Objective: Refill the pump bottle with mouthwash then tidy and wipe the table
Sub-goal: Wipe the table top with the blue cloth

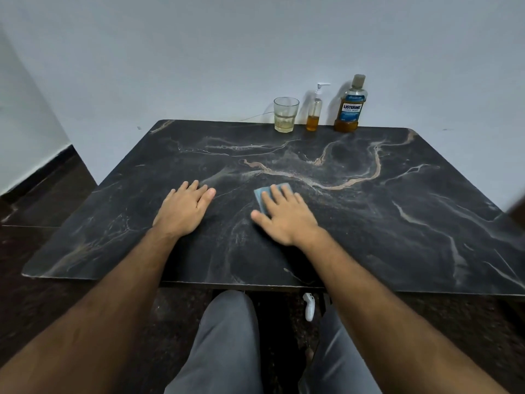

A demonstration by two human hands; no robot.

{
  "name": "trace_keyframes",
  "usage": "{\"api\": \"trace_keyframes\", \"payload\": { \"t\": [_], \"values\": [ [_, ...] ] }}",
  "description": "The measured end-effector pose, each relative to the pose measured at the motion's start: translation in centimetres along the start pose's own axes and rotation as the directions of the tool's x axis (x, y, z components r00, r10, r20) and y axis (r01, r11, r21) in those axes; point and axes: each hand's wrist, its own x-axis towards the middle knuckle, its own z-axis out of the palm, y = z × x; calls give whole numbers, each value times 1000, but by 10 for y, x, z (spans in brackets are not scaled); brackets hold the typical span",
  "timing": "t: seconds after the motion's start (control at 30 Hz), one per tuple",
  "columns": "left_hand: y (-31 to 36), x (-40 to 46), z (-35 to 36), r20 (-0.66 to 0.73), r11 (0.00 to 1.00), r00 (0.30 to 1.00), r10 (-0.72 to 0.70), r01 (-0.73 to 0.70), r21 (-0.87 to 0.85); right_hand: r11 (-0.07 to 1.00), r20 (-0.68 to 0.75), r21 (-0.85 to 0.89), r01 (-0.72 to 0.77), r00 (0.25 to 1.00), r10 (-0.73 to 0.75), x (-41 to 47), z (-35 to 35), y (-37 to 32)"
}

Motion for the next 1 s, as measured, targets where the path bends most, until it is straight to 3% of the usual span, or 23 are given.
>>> {"api": "trace_keyframes", "payload": {
  "t": [0.07,0.13,0.3,0.47,0.67,0.83,1.0],
  "values": [
    [-1,-1,-1,0,1000,1000,1,-1,-14,994,-15,6,108,994,-108,-32,3,-4],
    [-2,-1,-2,4,1000,1000,5,-5,-31,992,-10,-7,123,992,-123,-56,5,10],
    [-2,1,1,-11,1000,1000,14,-15,-27,989,-22,5,-145,989,145,-17,-8,76],
    [-1,2,1,-28,995,1000,-11,8,-103,975,3,-4,-223,975,223,60,-14,55],
    [2,-2,-7,-57,936,993,-100,74,-345,995,23,-2,-97,995,97,107,-9,-21],
    [3,-2,-9,-41,887,988,-148,115,-446,998,27,-10,62,998,-62,92,0,-62],
    [-7,3,-7,-55,746,974,-221,132,-652,984,5,-1,177,984,-177,54,7,-81]
  ]
}}
